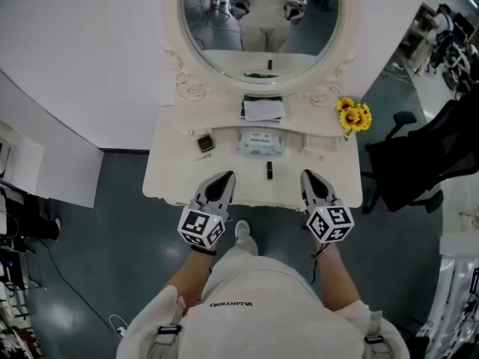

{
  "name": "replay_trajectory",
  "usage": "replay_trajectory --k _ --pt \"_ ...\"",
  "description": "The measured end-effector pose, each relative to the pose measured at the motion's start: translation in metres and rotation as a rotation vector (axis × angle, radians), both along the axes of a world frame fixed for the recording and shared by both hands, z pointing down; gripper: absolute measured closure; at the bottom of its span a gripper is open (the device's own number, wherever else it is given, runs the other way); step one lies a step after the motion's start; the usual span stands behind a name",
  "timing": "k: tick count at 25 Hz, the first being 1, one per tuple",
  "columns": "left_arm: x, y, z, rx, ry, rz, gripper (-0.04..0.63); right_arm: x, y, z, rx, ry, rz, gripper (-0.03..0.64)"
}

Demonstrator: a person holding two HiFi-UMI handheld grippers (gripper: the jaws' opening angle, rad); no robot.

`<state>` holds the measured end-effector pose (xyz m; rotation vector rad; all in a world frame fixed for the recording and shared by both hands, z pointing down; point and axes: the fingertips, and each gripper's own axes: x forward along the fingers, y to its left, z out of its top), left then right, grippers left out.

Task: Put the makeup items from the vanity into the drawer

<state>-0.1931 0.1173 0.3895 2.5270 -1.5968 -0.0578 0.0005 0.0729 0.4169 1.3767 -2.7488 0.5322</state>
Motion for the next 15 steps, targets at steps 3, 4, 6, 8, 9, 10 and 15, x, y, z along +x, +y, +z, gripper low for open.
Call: replay_trajectory --k 3,4,6,8,9,10,15 --pt "-0.004 -0.031 0.0 -0.007 0.001 0.037 0.595 -0.009 -0.027 0.002 -0.011 0.012 0.02 0.607" --pt "-0.005 -0.04 0.001 -0.009 0.002 0.05 0.595 -0.011 -0.035 0.004 -0.017 0.016 0.029 0.607" --pt "-0.01 -0.055 0.003 -0.013 0.002 0.074 0.595 -0.016 -0.049 0.007 -0.025 0.019 0.047 0.607" --pt "-0.016 -0.071 0.006 -0.018 0.0 0.095 0.595 -0.022 -0.063 0.009 -0.027 0.02 0.064 0.607" --pt "-0.019 -0.079 0.009 -0.022 -0.001 0.104 0.595 -0.025 -0.07 0.01 -0.027 0.02 0.071 0.607" --pt "-0.021 -0.086 0.011 -0.026 -0.003 0.112 0.595 -0.027 -0.076 0.012 -0.03 0.022 0.077 0.607" --pt "-0.024 -0.108 0.018 -0.048 -0.005 0.132 0.595 -0.03 -0.091 0.03 -0.082 0.03 0.095 0.607"
